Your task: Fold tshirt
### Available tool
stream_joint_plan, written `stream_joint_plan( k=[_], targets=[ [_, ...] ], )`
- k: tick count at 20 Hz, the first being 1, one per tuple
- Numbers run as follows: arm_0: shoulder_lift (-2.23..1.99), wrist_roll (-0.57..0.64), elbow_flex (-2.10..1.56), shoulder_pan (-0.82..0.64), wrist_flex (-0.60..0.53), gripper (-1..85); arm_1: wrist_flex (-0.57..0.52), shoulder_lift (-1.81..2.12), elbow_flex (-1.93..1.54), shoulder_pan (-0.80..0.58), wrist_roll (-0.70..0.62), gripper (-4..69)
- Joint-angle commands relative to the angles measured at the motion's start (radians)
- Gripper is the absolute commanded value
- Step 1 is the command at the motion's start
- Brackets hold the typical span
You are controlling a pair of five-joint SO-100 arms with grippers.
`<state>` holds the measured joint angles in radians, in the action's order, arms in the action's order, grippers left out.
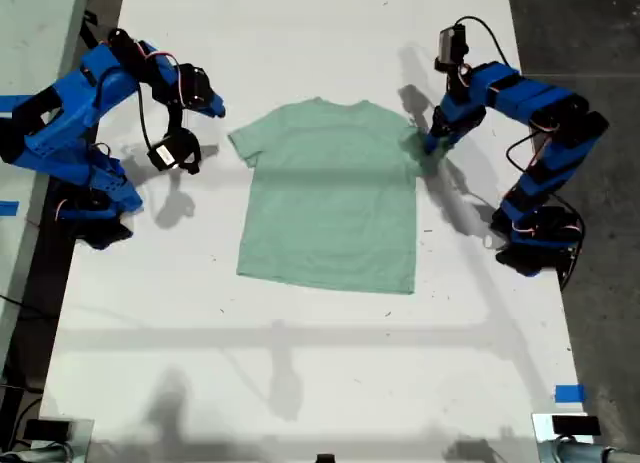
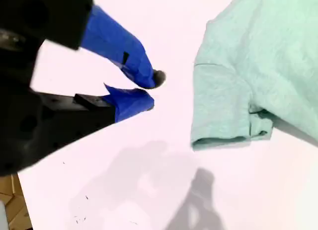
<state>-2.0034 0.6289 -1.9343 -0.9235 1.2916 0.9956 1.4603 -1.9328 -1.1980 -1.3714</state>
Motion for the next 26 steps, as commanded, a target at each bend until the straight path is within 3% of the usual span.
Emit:
stream_joint_plan(
  k=[1,11,16,20,21,22,24,25,26],
  targets=[
    [0.002,-0.005,0.005,-0.006,-0.023,3.9,0.029,0.012,0.069,-0.003,-0.012,1.0],
    [-0.002,-0.018,-0.006,0.021,-0.026,4.0,0.374,0.298,0.291,0.216,0.193,-0.6],
    [-0.002,-0.018,-0.005,0.021,-0.034,4.0,0.393,0.026,0.669,0.468,0.35,-0.6],
    [-0.002,-0.018,-0.015,0.023,-0.035,4.0,0.348,-0.304,0.976,0.574,0.403,-1.2],
    [-0.002,-0.018,-0.017,0.025,-0.038,4.1,0.327,-0.387,1.026,0.588,0.407,8.6],
    [-0.002,-0.018,-0.017,0.026,-0.041,4.1,0.348,-0.477,1.114,0.601,0.423,28.4],
    [-0.002,-0.018,-0.017,0.026,-0.043,5.9,0.391,-0.551,1.197,0.609,0.469,36.4],
    [0.0,-0.02,-0.017,0.025,-0.04,10.3,0.402,-0.543,1.193,0.609,0.457,50.2],
    [0.002,-0.02,-0.015,0.025,-0.035,13.9,0.431,-0.525,1.193,0.609,0.436,51.2]
  ],
)
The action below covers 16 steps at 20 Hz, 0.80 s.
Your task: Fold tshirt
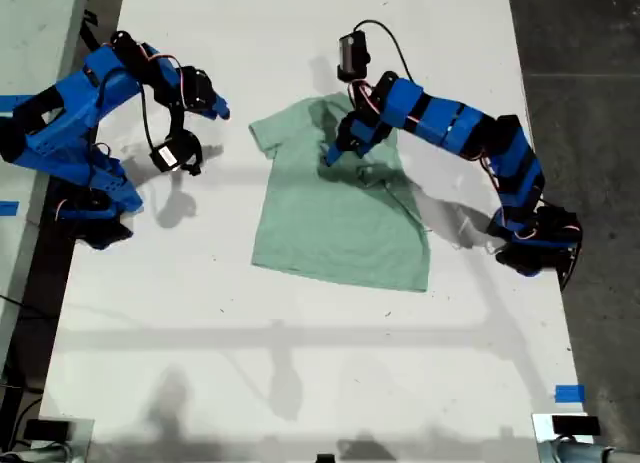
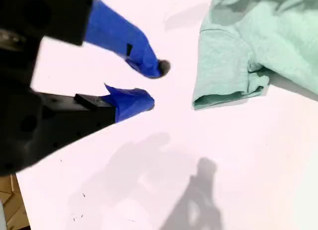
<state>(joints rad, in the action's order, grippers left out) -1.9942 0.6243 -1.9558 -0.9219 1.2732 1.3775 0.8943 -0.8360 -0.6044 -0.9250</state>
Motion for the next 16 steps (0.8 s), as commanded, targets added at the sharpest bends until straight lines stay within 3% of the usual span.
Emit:
stream_joint_plan(
  k=[1,4,5,6,10,16],
  targets=[
    [-0.008,-0.015,0.011,0.02,-0.011,15.8,0.1,0.072,0.097,0.006,-0.011,48.1],
    [-0.008,-0.017,0.054,0.018,0.026,17.4,0.249,0.265,0.032,-0.021,-0.031,39.5],
    [-0.005,-0.017,0.083,0.018,0.046,13.4,0.264,0.348,-0.012,-0.025,-0.043,38.0],
    [0.005,-0.017,0.121,0.014,0.069,11.4,0.27,0.437,-0.064,-0.025,-0.06,37.1],
    [0.112,0.015,0.255,0.012,0.094,23.7,0.273,0.741,-0.314,-0.014,-0.061,34.3],
    [0.589,0.1,0.58,-0.011,0.112,30.7,0.241,0.986,-0.607,0.0,-0.014,30.9]
  ],
)
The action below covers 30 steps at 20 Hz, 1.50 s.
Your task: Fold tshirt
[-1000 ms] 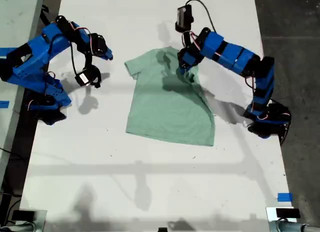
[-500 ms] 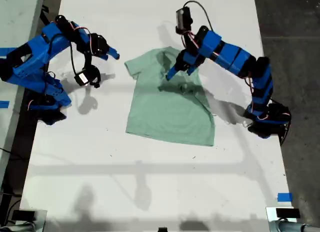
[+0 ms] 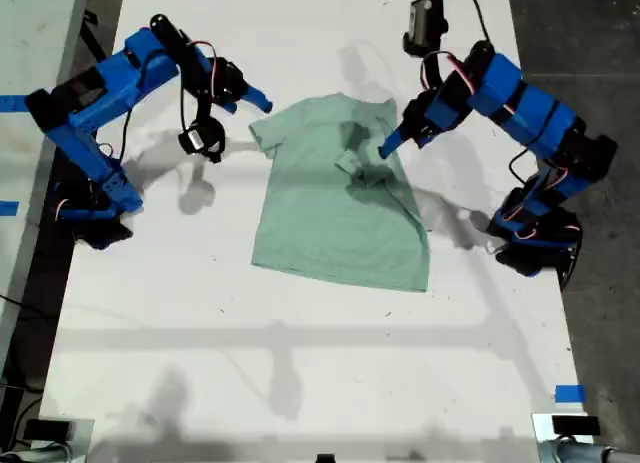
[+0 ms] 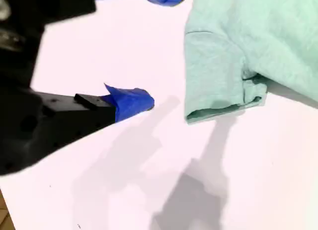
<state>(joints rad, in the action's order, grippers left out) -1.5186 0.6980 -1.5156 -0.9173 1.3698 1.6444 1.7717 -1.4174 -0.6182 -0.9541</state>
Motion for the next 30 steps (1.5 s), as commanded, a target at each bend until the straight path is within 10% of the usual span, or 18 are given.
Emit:
stream_joint_plan(
  k=[1,8,12,21,30],
  targets=[
    [0.204,0.031,0.202,-0.02,0.018,31.0,-0.029,0.14,-0.057,0.014,0.02,30.6],
    [0.644,0.046,0.494,-0.094,0.091,31.9,-0.038,0.348,-0.215,0.018,0.037,30.1],
    [0.71,0.069,0.52,-0.138,0.101,0.1,-0.061,0.446,-0.307,0.011,0.04,29.4],
    [0.227,0.006,0.373,-0.075,0.071,0.1,-0.101,0.56,-0.485,-0.012,0.052,27.9],
    [0.505,0.003,0.637,0.23,-0.232,0.0,-0.109,0.592,-0.537,-0.017,0.063,27.2]
  ],
)
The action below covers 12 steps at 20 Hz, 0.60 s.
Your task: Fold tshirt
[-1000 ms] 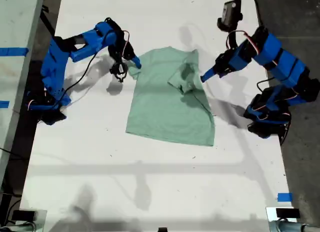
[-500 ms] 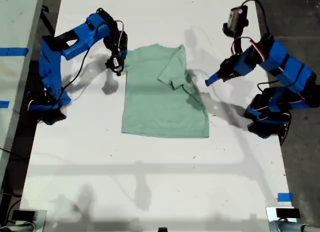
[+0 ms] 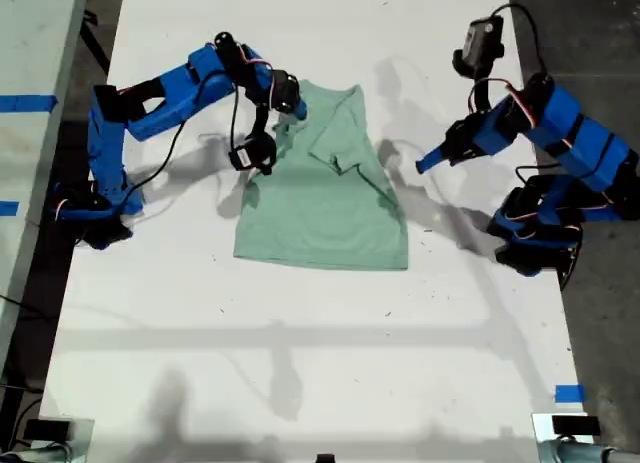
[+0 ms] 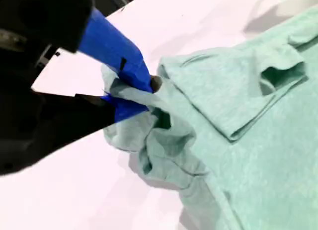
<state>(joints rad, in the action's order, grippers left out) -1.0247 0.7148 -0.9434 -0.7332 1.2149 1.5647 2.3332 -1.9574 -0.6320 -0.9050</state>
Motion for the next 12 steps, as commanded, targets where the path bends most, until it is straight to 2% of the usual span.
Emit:
stream_joint_plan(
  k=[1,2,3,4,7,12],
  targets=[
    [0.048,-0.015,0.067,0.061,-0.115,0.0,-0.032,0.031,-0.002,-0.002,0.018,27.2],
    [0.081,-0.02,0.069,0.067,-0.14,0.2,-0.034,0.031,-0.006,0.003,0.025,27.2],
    [0.106,-0.02,0.069,0.069,-0.158,10.8,-0.04,0.031,-0.014,0.009,0.032,27.2],
    [0.118,-0.011,0.069,0.077,-0.184,30.8,-0.049,0.031,-0.023,0.018,0.041,27.3],
    [0.043,0.008,0.069,0.092,-0.232,35.8,-0.083,0.031,-0.066,0.067,0.086,27.3],
    [-0.296,0.0,-0.055,0.077,0.029,36.6,-0.081,0.057,-0.114,0.163,0.13,30.9]
  ],
)
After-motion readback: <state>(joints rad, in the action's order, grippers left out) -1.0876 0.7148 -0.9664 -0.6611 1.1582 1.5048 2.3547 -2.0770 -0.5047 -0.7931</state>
